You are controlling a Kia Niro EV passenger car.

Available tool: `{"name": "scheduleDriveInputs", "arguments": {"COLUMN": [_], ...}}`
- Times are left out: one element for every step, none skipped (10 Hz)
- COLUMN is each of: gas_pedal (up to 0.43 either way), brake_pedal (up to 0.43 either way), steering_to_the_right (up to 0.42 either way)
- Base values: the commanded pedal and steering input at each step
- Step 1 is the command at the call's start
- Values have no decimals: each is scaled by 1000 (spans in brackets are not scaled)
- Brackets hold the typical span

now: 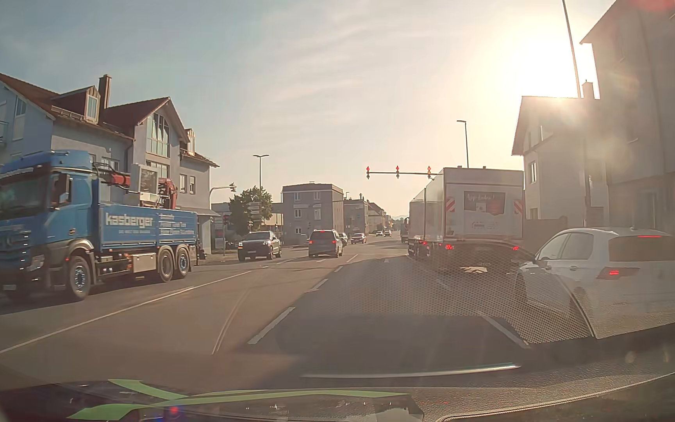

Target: Follow the waypoints while adhering to traffic rules and regulations

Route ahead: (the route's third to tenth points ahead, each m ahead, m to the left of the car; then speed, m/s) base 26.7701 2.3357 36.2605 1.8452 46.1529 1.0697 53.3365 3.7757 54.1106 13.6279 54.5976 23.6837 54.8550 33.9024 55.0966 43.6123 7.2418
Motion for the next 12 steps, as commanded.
{"name": "scheduleDriveInputs", "arguments": {"gas_pedal": [0, 0, 0, 0, 0, 0, 0, 0, 0, 0, 0, 0], "brake_pedal": [152, 152, 152, 152, 152, 152, 159, 171, 183, 195, 201, 201], "steering_to_the_right": [1, 1, 1, 1, 1, 1, 2, 5, 6, 6, 6, 5]}}
